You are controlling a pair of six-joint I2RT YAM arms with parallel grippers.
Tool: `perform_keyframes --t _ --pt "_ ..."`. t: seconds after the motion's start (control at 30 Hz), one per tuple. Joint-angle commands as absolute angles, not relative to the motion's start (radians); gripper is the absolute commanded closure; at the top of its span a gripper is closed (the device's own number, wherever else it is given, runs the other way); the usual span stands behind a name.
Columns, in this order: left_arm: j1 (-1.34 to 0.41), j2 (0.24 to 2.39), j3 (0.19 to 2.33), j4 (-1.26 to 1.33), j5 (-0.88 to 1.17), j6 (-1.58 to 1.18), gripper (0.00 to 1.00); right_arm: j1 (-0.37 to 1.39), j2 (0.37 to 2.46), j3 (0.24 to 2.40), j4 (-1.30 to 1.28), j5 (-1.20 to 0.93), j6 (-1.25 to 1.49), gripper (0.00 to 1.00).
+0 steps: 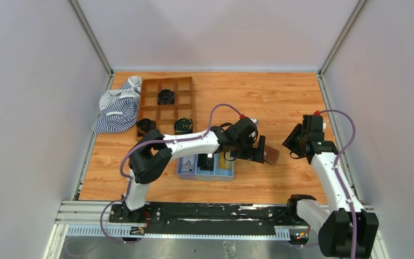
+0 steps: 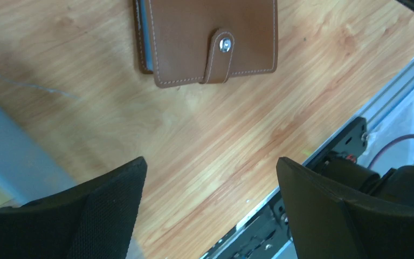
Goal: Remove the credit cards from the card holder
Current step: Move the storage box to the center of the board.
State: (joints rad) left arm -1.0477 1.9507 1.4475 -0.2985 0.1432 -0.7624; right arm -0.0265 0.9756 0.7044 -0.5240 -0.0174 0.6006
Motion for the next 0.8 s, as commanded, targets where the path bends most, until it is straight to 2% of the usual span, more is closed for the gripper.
perform_keyframes --t 0.0,0.2,0.43,0.57,0.77 --pt "-1.045 1.972 1.465 -0.392 -0.009 -0.76 0.02 -0.017 0.986 0.712 -0.492 0.039 0.574 0.6" --pt "-1.046 1.94 1.345 -0.363 -0.095 -0.845 0.02 -0.017 1.088 0.723 -0.424 0.017 0.541 0.6" --pt "-1.045 1.863 1.292 -0.39 -0.218 -0.855 0.01 -0.018 1.353 0.848 -0.376 -0.158 0.471 0.6" --pt "-1.041 1.847 1.302 -0.357 -0.139 -0.796 0.0 -0.017 1.488 0.902 -0.37 -0.208 0.442 0.61" --pt "-1.041 1.865 1.314 -0.252 0.033 -0.778 0.0 -0.022 1.574 0.876 -0.35 -0.305 0.425 0.6"
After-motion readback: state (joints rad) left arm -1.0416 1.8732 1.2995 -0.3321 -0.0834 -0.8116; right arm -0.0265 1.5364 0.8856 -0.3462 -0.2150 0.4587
